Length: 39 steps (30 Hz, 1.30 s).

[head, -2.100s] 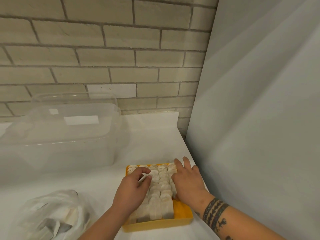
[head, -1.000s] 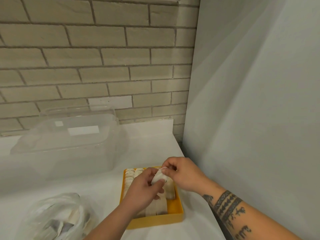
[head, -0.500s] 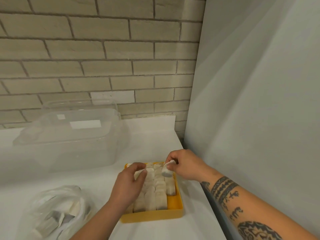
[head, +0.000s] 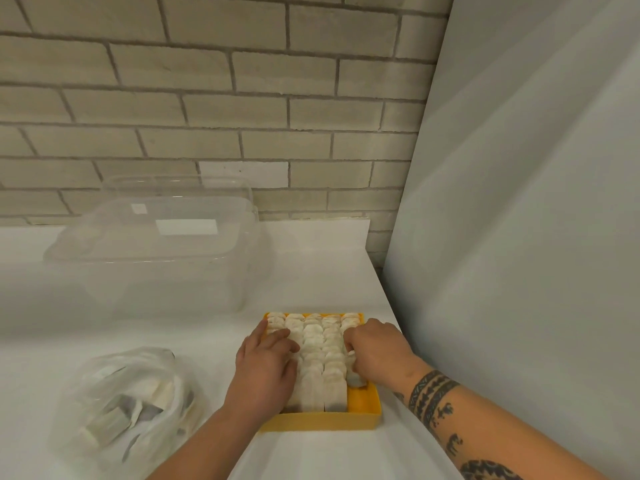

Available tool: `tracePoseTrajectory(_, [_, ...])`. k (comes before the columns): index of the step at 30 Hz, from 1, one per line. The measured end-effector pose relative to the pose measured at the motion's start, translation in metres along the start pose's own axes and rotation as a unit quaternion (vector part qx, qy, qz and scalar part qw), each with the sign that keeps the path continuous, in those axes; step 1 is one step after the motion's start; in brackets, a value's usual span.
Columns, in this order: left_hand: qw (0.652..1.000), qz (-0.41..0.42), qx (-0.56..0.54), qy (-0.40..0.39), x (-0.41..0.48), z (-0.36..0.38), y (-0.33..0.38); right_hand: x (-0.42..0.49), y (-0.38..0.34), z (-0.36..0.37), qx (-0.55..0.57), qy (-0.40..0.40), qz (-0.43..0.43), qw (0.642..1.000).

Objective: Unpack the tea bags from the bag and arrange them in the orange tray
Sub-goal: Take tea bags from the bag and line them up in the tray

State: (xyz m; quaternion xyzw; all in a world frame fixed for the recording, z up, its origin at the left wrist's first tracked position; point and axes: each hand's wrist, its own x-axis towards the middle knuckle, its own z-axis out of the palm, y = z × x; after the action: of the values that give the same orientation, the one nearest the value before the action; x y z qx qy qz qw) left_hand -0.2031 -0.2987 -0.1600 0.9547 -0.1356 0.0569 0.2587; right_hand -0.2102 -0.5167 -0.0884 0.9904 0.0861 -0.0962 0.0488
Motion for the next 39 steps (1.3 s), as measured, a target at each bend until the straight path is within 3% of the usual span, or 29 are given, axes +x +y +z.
tracePoseTrajectory(4, [1.0,-0.01,0.003,-0.016,0.0,0.0,0.001,-0.002,-0.002,0.005,0.014,0.062,0.006,0.998])
tracePoseTrajectory(9, [1.0,0.0,0.005,-0.028,-0.004,-0.001,0.003,-0.004,-0.008,0.019,-0.065,0.027,0.019,0.997])
tracePoseTrajectory(14, [0.997,0.005,0.037,-0.068,-0.005,-0.001,0.003,-0.002,-0.012,0.022,-0.074,0.026,0.038,0.996])
tracePoseTrajectory(28, [0.998,0.007,0.013,-0.065,-0.003,-0.004,0.009,-0.006,-0.015,0.024,-0.071,0.041,0.043,0.996])
tracePoseTrajectory(34, [0.997,-0.002,-0.038,-0.063,0.001,-0.012,0.008,-0.013,-0.017,0.003,-0.004,0.023,0.046,0.999])
tracePoseTrajectory(39, [0.993,0.021,-0.104,-0.045,0.005,-0.034,-0.006,-0.013,-0.035,-0.015,0.06,0.077,0.069,0.993])
